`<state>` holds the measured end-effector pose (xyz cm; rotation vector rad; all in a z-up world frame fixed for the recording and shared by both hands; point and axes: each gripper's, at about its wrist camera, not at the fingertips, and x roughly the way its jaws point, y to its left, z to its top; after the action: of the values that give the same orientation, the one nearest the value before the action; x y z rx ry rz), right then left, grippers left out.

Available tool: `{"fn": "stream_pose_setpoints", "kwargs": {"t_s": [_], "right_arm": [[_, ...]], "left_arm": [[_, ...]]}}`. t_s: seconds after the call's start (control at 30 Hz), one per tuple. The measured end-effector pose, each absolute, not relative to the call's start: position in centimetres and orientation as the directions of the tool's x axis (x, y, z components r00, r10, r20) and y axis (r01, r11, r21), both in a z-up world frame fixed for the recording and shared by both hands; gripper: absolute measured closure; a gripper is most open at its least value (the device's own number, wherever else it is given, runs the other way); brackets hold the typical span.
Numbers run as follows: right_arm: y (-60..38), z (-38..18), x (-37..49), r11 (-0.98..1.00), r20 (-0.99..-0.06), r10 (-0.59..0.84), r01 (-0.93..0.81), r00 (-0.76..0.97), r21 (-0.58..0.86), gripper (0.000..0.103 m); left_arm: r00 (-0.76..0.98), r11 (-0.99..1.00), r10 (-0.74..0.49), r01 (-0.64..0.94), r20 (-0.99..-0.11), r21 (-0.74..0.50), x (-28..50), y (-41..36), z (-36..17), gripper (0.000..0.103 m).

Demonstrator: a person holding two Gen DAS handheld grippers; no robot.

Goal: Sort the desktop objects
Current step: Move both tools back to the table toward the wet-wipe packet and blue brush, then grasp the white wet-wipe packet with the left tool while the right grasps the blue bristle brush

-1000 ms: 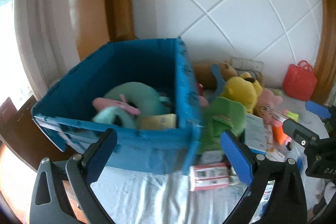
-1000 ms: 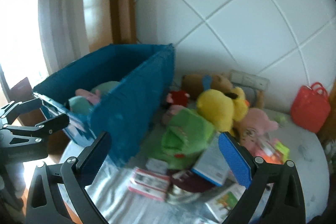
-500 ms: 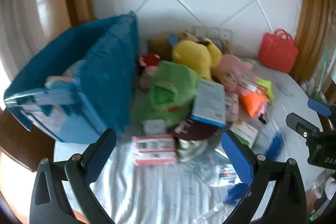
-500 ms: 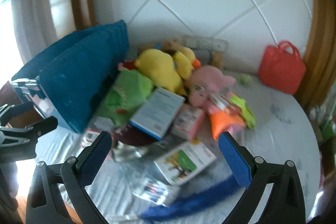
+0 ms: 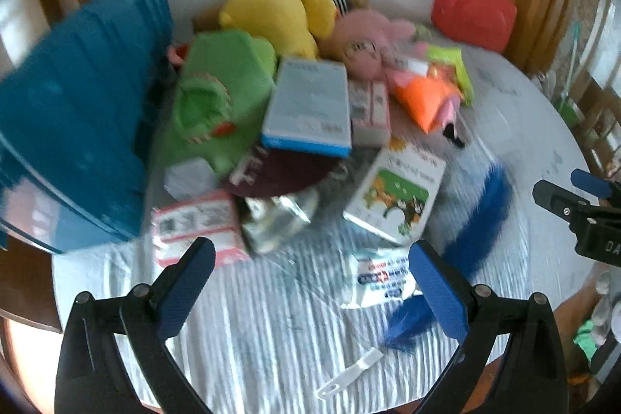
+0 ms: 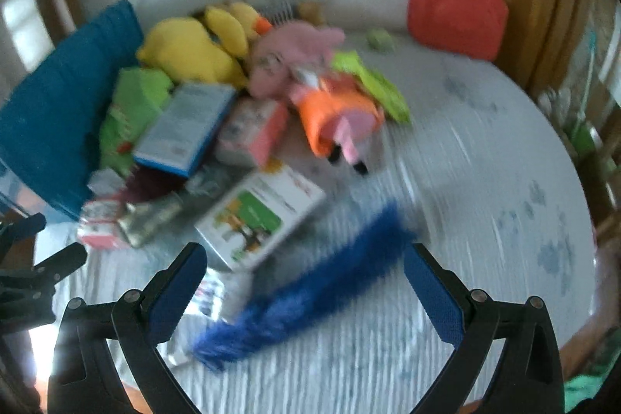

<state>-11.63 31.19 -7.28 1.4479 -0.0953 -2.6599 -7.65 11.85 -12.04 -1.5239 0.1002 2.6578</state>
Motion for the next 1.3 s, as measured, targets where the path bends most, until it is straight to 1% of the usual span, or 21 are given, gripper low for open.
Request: {"fn": "stream_pose_setpoints", "kwargs": {"t_s": [0.3,0.33,0.4,0.5,0.53,0.57,0.6,0.63,0.7,0.77,0.83,0.97,1.03,1.17,1.3], "right_arm": [[31.4,-15.6,-12.2,-0.993,-0.917,-0.097,-0.024,-0.386,0.115,0.001],[31.2,-16.4,-12.2,-0.993,-0.924,-0.093,-0.030,-0.370,0.112,0.001],[31.0,-17.9,-12.5,-0.992,-0.935,-0.091,-0.046,-0.343,0.113,0.006],[30.6,-19.7,-12.8,-0.990,-0.945,-0.098,-0.063,-0.313,0.124,0.007],[30.3,-20.1,-12.9,-0.990,-0.946,-0.104,-0.061,-0.306,0.128,0.011],[30.1,-20.6,-13.0,-0.991,-0.949,-0.103,-0.055,-0.297,0.124,0.024],[29.9,-21.1,-13.0,-0.992,-0.953,-0.096,-0.047,-0.288,0.115,0.033],[29.7,-21.6,-13.1,-0.994,-0.956,-0.090,-0.039,-0.278,0.105,0.045],[29.9,-21.8,-13.3,-0.996,-0.957,-0.073,-0.020,-0.280,0.082,0.047],[30.3,-21.8,-13.4,-0.998,-0.956,-0.056,-0.002,-0.287,0.059,0.053],[30.7,-21.8,-13.5,-0.999,-0.955,-0.038,0.017,-0.295,0.035,0.055],[31.4,-21.4,-13.6,-0.999,-0.954,-0.020,0.042,-0.298,0.008,0.056],[31.9,-21.6,-13.5,-0.998,-0.957,-0.051,0.036,-0.286,0.043,0.055],[33.2,-21.9,-12.7,-0.991,-0.949,-0.115,-0.030,-0.292,0.130,0.040],[33.8,-21.5,-11.7,-0.984,-0.940,-0.135,-0.067,-0.315,0.164,0.038]], "left_arm": [[-0.410,-0.989,0.027,-0.142,-0.912,0.035,-8.6,11.3,-17.6,0.002],[-0.403,-0.988,0.028,-0.149,-0.915,0.035,-8.8,11.3,-18.1,0.002],[-0.391,-0.986,0.041,-0.165,-0.920,0.027,-9.1,11.4,-18.9,0.002],[-0.369,-0.980,0.057,-0.199,-0.928,0.019,-9.8,12.1,-20.2,0.002],[-0.362,-0.976,0.065,-0.216,-0.930,0.016,-10.0,12.5,-20.7,0.002],[-0.353,-0.972,0.072,-0.236,-0.933,0.015,-10.2,13.0,-21.2,0.002],[-0.344,-0.966,0.078,-0.257,-0.936,0.014,-10.3,13.5,-21.6,0.002],[-0.336,-0.961,0.085,-0.277,-0.938,0.012,-10.5,14.0,-22.1,0.002],[-0.316,-0.945,0.100,-0.328,-0.943,0.009,-10.6,15.3,-22.9,0.002],[-0.295,-0.929,0.112,-0.370,-0.949,0.005,-10.7,16.5,-23.9,0.002],[-0.270,-0.916,0.119,-0.402,-0.955,0.000,-10.9,17.6,-24.8,0.002],[-0.245,-0.922,0.136,-0.386,-0.960,-0.032,-11.8,18.6,-26.0,0.002],[-0.234,-0.926,0.145,-0.375,-0.961,-0.049,-12.3,19.1,-26.6,0.001],[-0.225,-0.918,0.152,-0.394,-0.962,-0.052,-12.5,19.6,-26.9,0.001],[-0.220,-0.898,0.191,-0.433,-0.957,-0.080,-12.1,19.4,-27.3,0.002]]}}
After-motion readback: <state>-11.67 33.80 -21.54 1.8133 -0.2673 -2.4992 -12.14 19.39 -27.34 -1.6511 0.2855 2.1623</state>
